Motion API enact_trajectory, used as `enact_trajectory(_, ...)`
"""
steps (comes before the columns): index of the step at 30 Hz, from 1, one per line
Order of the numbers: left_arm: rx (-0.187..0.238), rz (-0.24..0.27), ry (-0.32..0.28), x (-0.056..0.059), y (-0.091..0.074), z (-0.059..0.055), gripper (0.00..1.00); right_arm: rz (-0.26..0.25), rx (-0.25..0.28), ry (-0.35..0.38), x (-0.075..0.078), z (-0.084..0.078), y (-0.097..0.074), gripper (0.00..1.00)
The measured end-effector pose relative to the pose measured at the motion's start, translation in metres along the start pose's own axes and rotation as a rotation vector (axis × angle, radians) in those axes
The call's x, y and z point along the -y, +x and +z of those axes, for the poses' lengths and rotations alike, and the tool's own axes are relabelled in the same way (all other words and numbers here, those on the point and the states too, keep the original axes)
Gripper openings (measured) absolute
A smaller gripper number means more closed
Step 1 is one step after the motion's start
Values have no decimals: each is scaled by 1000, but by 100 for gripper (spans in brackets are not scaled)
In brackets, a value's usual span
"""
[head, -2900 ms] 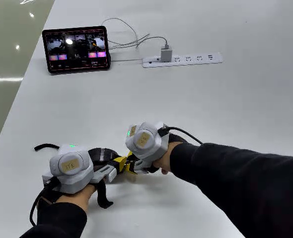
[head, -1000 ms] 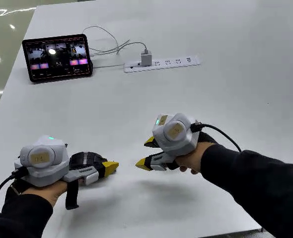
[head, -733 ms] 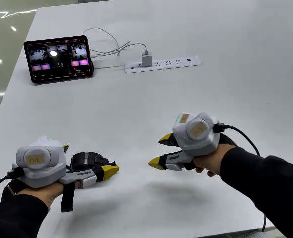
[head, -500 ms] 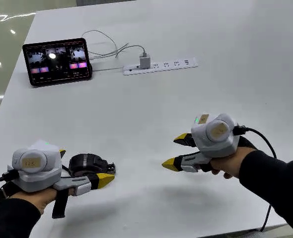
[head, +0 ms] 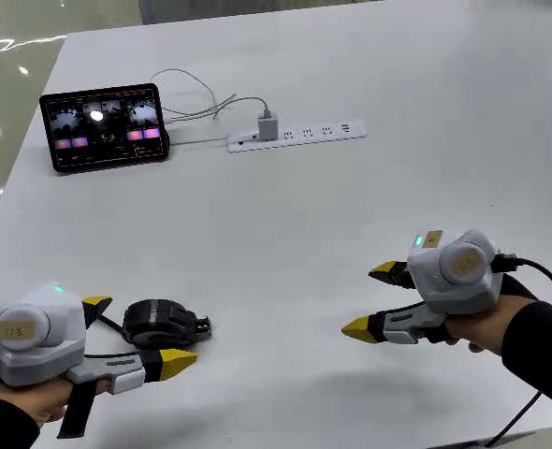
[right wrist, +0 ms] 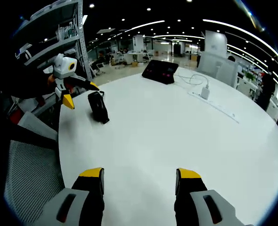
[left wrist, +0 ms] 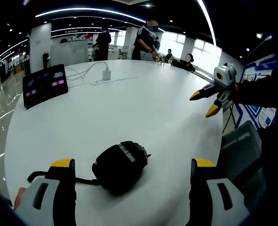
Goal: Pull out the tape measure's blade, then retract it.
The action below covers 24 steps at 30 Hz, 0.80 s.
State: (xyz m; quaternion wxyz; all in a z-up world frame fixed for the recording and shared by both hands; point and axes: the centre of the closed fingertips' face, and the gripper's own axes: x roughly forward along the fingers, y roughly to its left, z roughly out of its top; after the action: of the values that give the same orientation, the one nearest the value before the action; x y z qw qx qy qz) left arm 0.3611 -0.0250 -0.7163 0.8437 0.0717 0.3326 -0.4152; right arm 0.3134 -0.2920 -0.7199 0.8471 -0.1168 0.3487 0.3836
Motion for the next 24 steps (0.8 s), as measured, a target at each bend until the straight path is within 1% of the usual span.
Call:
enact_trajectory(1, -6, 2, -3, -1, -1, -2, 99, -6, 0, 0, 2, -2, -5, 60)
enact_trajectory(3, -6, 8, 7, -3, -4, -3, 99, -12, -1, -2, 4, -5, -10, 61)
enact_trajectory(6, -7, 6, 9, -5, -9, -5, 99, -26, -12, -13, 10, -14, -19, 64)
enact_trajectory(10, -23, 7, 8, -9, -15, -10, 99, -49, -21, -2, 20, -27, -29, 66)
enact_trajectory(12, -28, 1, 20, -10, -18, -11, 99, -53, -26, -8, 20, -32, -33, 67)
enact_trajectory(14, -30, 4, 29, -11, -21, -11, 99, -61, -24, -14, 23, -36, -37, 69)
enact_trajectory(17, -31, 4, 36, -12, -26, -11, 99, -64, -21, -5, 26, -41, -42, 74)
enact_trajectory(19, -33, 3, 41, -13, -30, -12, 99, -72, -30, 1, 29, -47, -46, 75)
enact_trajectory(22, -33, 6, 45, -14, -35, -13, 99, -66, -25, 8, 27, -49, -55, 80)
enact_trajectory(24, -37, 2, 46, -15, -38, -15, 99, -60, -23, 10, 28, -53, -60, 84)
